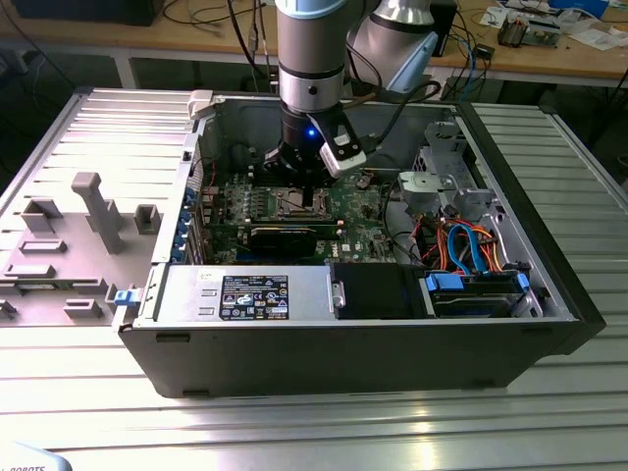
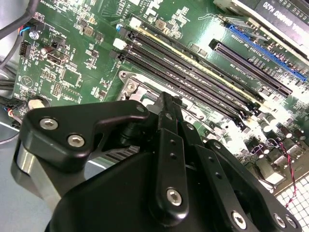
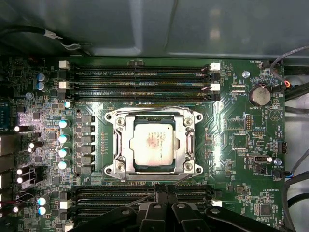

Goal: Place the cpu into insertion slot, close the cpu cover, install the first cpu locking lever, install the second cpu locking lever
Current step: 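Install the second cpu locking lever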

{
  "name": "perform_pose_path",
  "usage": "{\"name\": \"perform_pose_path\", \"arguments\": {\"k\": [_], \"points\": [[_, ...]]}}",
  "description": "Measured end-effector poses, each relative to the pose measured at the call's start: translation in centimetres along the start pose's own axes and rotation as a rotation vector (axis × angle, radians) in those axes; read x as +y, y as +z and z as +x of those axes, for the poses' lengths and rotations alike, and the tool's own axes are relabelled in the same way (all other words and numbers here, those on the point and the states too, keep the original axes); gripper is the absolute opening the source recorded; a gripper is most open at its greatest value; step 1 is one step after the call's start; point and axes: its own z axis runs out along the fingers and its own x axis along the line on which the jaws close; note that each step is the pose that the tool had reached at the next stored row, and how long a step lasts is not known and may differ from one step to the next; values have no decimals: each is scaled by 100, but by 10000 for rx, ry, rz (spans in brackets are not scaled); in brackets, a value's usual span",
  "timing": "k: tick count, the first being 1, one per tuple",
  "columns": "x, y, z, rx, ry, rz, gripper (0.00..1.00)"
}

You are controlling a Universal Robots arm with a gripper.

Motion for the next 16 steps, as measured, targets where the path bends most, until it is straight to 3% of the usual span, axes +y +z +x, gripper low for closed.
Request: {"name": "perform_pose_path", "arguments": {"k": [3,4,16], "points": [[0,0,0,0,0,0,11],[-47,9,90,51,-1,1,11],[-49,9,94,51,-12,-1,11]]}}
